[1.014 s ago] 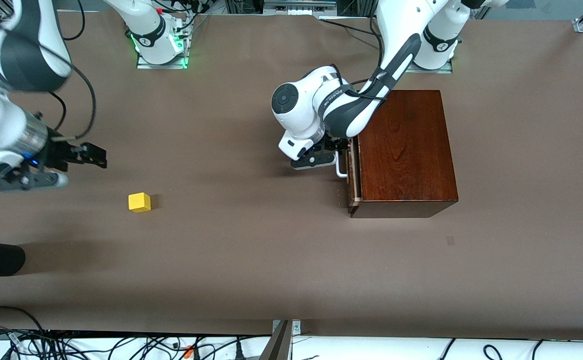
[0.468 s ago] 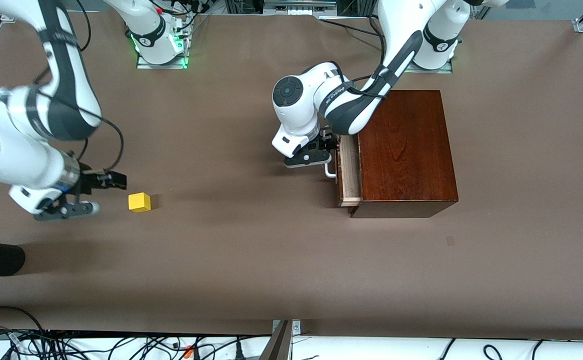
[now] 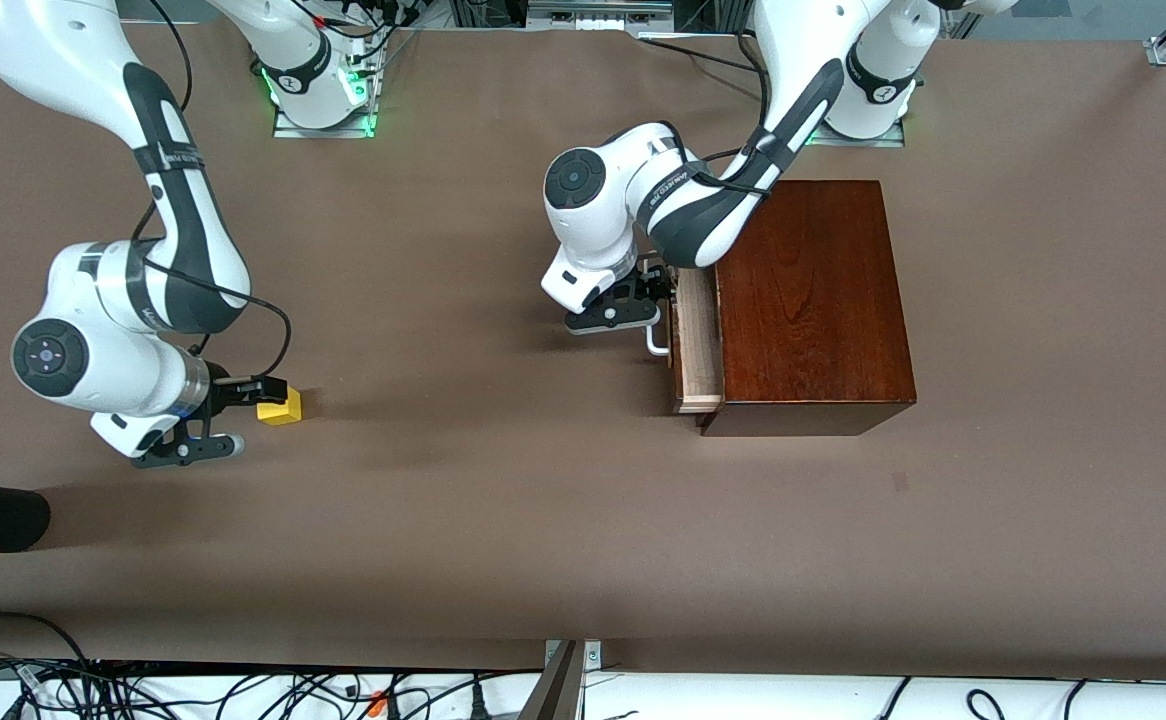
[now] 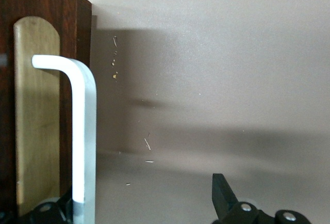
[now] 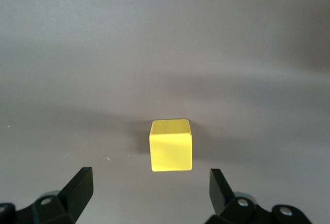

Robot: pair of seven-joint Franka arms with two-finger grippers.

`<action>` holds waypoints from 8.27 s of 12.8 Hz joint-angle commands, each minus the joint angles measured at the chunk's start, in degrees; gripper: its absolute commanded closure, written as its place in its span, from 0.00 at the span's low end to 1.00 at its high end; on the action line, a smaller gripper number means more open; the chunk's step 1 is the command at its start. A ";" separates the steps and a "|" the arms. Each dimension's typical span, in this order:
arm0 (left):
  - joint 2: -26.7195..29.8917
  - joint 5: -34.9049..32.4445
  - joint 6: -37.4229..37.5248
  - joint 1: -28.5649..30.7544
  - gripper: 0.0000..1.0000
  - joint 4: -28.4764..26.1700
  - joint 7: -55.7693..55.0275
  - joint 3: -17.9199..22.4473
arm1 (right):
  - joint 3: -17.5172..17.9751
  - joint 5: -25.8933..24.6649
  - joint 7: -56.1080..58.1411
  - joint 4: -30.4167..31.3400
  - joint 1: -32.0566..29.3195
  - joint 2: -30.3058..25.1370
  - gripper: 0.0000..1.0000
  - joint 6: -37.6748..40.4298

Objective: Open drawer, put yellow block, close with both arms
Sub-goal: 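Close the right gripper on the yellow cube, then lift the cube with the right gripper while the left gripper withdraws, then carry the yellow cube with the right gripper over the open drawer, then lower the cube into the drawer and open the right gripper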

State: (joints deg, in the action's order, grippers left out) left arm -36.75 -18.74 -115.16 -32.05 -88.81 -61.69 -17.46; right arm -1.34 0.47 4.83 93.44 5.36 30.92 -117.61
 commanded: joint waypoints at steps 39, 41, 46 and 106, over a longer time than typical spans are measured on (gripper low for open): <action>16.97 9.95 31.91 20.68 0.00 16.12 39.59 -0.56 | 1.52 -0.29 2.99 -6.07 3.86 -1.83 0.47 6.14; 18.64 12.83 33.85 27.36 0.00 16.21 49.94 -0.39 | 2.48 -0.12 2.90 -6.43 6.85 -3.67 0.47 9.23; 30.14 17.67 31.23 30.13 0.00 3.51 61.34 9.07 | 9.34 -0.64 1.94 -8.62 15.53 -4.38 0.47 10.04; 39.65 18.48 22.78 27.57 0.00 -7.26 63.27 16.58 | 7.94 -9.36 16.18 -36.48 47.65 12.34 0.00 9.66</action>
State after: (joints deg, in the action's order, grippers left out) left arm 2.52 -0.11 -94.07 -4.28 -97.08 0.51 -1.00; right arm 6.46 -11.55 22.12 57.70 53.87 47.13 -112.64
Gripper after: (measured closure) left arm 0.000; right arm 0.000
